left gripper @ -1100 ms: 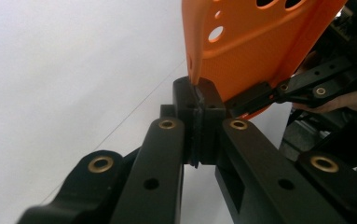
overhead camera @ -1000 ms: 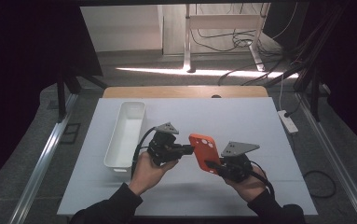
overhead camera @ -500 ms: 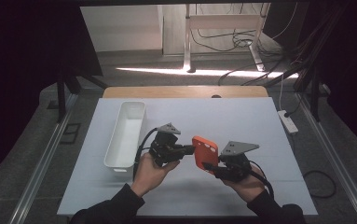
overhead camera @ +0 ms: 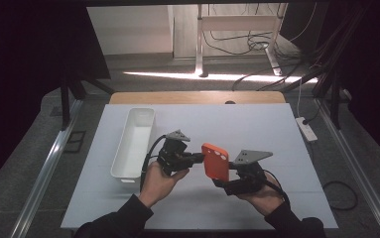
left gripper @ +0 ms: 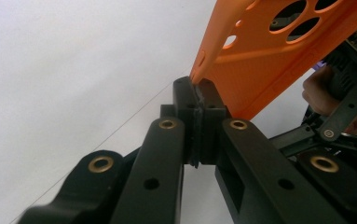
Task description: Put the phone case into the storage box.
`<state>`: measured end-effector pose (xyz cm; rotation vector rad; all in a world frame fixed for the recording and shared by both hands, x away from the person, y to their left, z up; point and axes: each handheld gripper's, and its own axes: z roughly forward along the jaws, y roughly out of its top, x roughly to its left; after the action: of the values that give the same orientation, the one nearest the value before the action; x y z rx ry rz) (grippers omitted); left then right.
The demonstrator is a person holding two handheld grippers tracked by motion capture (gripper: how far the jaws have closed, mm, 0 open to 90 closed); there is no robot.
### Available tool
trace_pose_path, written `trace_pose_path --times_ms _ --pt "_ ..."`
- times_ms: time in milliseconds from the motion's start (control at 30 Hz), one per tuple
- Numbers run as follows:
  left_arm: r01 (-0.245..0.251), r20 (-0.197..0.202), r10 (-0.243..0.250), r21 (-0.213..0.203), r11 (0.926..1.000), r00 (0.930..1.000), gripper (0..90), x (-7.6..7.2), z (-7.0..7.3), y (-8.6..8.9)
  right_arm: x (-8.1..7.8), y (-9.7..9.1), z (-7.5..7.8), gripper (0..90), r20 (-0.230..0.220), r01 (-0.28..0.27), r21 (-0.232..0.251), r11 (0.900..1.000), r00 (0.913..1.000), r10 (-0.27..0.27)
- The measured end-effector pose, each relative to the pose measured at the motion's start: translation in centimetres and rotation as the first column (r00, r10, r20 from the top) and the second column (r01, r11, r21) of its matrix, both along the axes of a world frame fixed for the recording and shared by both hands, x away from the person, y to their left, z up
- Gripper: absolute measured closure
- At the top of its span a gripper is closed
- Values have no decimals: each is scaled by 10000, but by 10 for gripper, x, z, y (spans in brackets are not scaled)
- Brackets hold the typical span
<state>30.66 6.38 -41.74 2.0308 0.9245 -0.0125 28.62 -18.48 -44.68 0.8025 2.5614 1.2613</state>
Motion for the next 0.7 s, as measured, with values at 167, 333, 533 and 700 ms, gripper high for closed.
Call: trace_pose_path --times_ms 167,333,533,700 --pt "-57 7 57 -16 10000 10000 891 2 2 4 0 -4 -1 259 -152 30 -7 10000 9999 -30" --pt "-159 68 160 -38 9999 9998 891 5 4 10 -2 -11 0 223 -108 125 -30 9999 9999 -125" --pt "-214 83 214 4 9998 9997 892 8 6 15 -2 -21 -3 183 -163 306 -121 9995 9994 -308" --pt "-242 58 241 101 9997 9997 892 10 4 16 -2 -32 -4 158 -295 573 -190 9982 9979 -578"
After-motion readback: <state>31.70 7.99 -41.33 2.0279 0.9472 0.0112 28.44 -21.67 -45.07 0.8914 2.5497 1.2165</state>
